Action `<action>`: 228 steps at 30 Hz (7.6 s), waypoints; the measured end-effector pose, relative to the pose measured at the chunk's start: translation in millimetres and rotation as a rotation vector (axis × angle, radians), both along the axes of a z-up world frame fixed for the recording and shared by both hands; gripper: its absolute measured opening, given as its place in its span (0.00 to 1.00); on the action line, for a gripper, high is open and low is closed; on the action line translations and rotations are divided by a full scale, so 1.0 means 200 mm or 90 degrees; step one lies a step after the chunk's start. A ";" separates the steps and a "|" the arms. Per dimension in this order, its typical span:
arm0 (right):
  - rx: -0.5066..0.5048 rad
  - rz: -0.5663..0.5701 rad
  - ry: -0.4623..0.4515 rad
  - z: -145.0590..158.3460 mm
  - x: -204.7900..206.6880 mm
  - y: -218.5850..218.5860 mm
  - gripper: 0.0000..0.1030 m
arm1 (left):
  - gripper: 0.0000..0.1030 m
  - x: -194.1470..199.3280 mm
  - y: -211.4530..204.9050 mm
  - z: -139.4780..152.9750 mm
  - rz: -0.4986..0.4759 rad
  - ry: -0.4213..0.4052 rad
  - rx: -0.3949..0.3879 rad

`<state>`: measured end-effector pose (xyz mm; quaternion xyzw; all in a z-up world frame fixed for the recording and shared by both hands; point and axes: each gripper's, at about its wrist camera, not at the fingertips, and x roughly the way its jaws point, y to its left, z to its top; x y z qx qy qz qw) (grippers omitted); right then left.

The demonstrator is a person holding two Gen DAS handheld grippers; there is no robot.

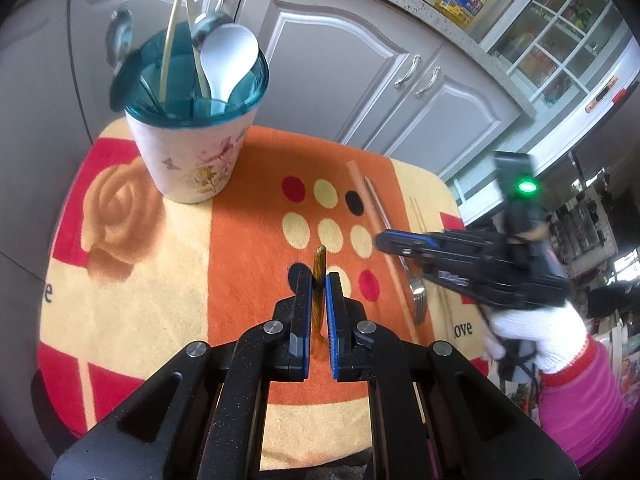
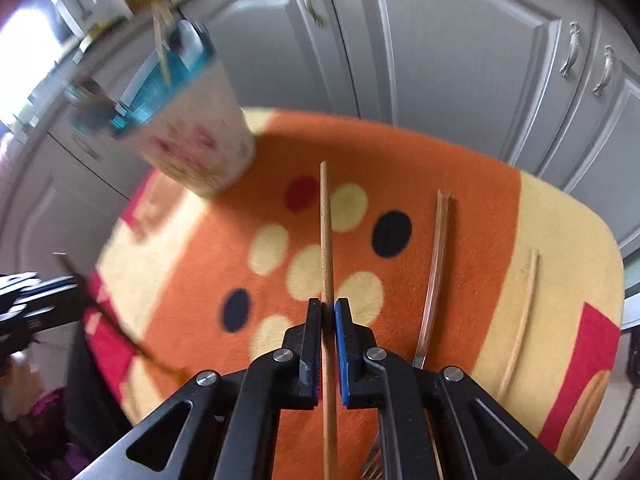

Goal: Organize utensils
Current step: 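Lift both chopsticks and carry them toward the cup, then lower both chopsticks into the cup and open both grippers, then move both grippers back down over the remaining utensils on the table, then grasp the silver fork with the left gripper while the right gripper grasps a wooden chopstick, then lift the fork and chopstick and carry them over the cup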

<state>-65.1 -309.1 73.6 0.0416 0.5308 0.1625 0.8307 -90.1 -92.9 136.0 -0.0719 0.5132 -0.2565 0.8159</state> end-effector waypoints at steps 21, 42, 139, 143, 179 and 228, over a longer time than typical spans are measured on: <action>0.063 0.047 -0.166 0.61 -0.17 0.09 0.06 | 0.05 0.04 0.16 0.35 0.032 -0.078 -0.018; 0.044 0.122 -0.280 1.14 0.18 0.38 0.06 | 0.05 0.47 0.36 0.76 0.118 -0.183 -0.032; -0.094 -0.142 0.023 -0.13 -0.07 -0.59 0.11 | 0.40 0.39 -0.73 -0.27 -0.032 0.103 0.023; -0.049 -0.150 0.033 -0.14 -0.05 -0.63 0.11 | 0.40 0.47 -0.86 -0.35 -0.035 0.116 0.039; 0.051 -0.075 -0.112 0.34 -0.29 -0.47 0.05 | 0.10 0.18 -0.55 0.15 -0.091 -0.014 -0.029; 0.036 0.136 -0.320 1.28 0.19 0.49 0.05 | 0.09 0.41 0.43 0.89 0.114 -0.211 -0.005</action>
